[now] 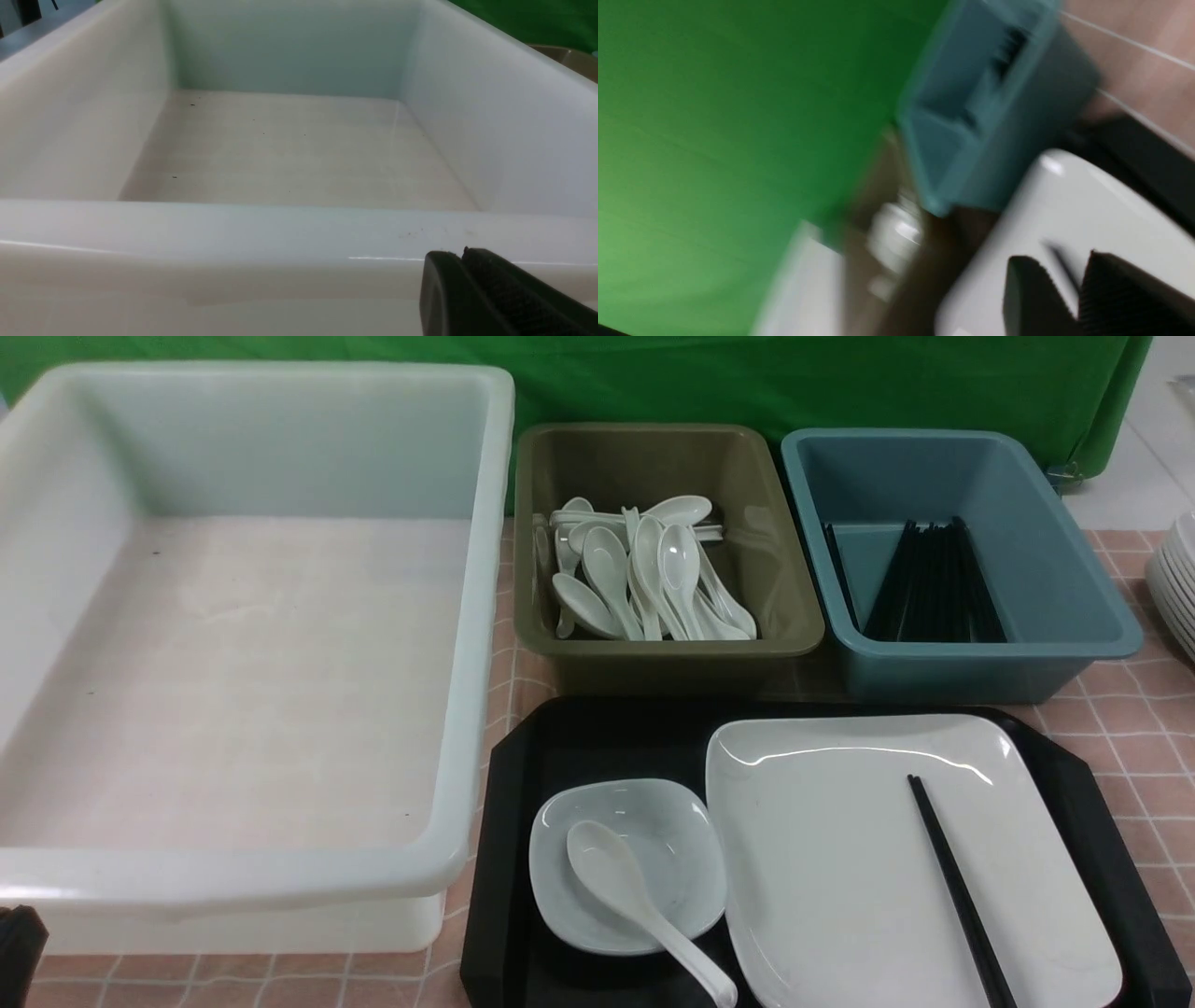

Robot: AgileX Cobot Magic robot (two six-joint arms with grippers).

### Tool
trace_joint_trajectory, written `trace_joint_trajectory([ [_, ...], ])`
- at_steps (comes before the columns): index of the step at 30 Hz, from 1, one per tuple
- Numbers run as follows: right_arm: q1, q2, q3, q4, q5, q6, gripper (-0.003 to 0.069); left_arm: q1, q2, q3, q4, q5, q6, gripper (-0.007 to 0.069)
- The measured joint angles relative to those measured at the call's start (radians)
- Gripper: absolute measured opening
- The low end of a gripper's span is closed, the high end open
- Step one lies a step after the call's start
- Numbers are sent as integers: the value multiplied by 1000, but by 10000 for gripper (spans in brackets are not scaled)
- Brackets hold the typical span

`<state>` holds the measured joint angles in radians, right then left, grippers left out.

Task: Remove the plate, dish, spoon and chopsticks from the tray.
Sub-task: Use the right arm to grab a pair of chopsticks from the plate

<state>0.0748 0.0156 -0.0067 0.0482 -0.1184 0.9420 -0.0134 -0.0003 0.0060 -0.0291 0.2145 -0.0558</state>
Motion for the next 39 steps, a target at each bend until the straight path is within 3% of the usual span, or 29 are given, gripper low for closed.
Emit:
trace_joint_trajectory([
  [1,1,0,-2,2,-25,-4,193,0,0,0,0,0,0,21],
  [2,1,3,-36,4,-78,-31,135,0,0,0,0,0,0,21],
  [4,2,43,-158,7,-88,-181,46,0,0,0,0,0,0,21],
  [5,2,64,-216,7,-70,-235,34,0,0,0,0,0,0,21],
  [7,2,163,-370,7,69,-471,30,0,0,0,0,0,0,21],
  [8,2,185,-401,7,87,-492,30,0,0,0,0,0,0,21],
  [9,2,283,-519,5,276,-662,30,0,0,0,0,0,0,21],
  [11,2,351,-586,5,401,-730,30,0,0,0,0,0,0,21],
  [12,2,481,-692,4,634,-808,30,0,0,0,0,0,0,21],
  [13,2,558,-722,4,732,-836,30,0,0,0,0,0,2,21],
  [17,2,823,-768,4,1020,-898,35,0,0,0,0,0,2,21],
  [20,4,1011,-777,5,1076,-942,59,0,0,0,0,0,2,21],
  [25,58,1194,-813,9,1046,-957,138,0,0,0,0,0,2,21],
  [26,105,1259,-840,12,1009,-955,204,0,0,0,0,0,2,21],
  [31,195,1373,-886,18,926,-954,325,0,0,0,0,0,2,21],
  [39,230,1589,-903,-1,821,-942,353,0,0,0,0,0,1,21],
])
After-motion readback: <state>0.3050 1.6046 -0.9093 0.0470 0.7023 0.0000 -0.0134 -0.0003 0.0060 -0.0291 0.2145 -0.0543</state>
